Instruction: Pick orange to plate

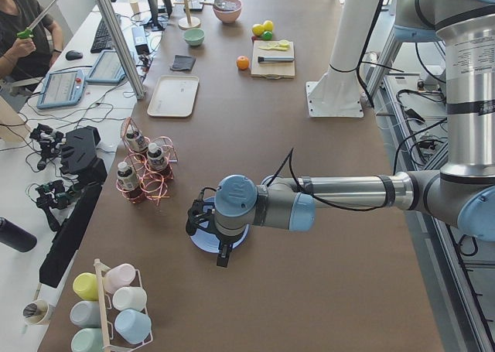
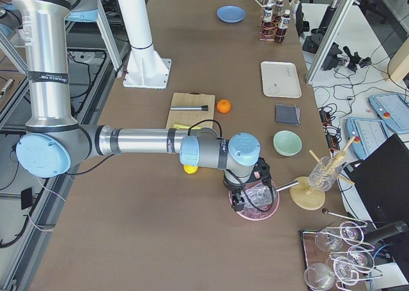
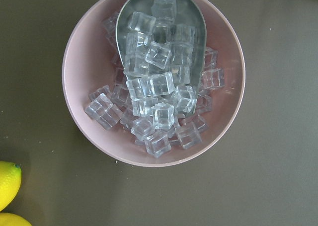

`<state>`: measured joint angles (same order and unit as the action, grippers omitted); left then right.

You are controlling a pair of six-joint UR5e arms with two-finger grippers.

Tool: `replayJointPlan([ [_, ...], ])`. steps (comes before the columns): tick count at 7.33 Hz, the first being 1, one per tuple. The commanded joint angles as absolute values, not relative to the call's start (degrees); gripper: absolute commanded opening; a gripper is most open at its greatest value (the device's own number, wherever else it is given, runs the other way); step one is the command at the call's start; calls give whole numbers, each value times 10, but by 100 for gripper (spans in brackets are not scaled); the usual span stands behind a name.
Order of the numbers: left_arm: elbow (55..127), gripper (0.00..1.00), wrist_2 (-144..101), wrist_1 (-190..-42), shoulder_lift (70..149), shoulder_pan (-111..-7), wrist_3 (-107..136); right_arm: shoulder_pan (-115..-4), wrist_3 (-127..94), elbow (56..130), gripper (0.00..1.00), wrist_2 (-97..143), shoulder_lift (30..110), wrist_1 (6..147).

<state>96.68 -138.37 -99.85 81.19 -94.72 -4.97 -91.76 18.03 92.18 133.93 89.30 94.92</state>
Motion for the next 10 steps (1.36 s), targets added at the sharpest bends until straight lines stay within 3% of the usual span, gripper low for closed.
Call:
replayJointPlan([
  [1, 971, 98, -1384, -1000, 808, -949, -47, -918, 180, 922, 100, 1339, 892, 949],
  [10, 978, 98, -1378, -999, 795, -952, -47, -917, 182, 920, 100, 1339, 899, 948],
])
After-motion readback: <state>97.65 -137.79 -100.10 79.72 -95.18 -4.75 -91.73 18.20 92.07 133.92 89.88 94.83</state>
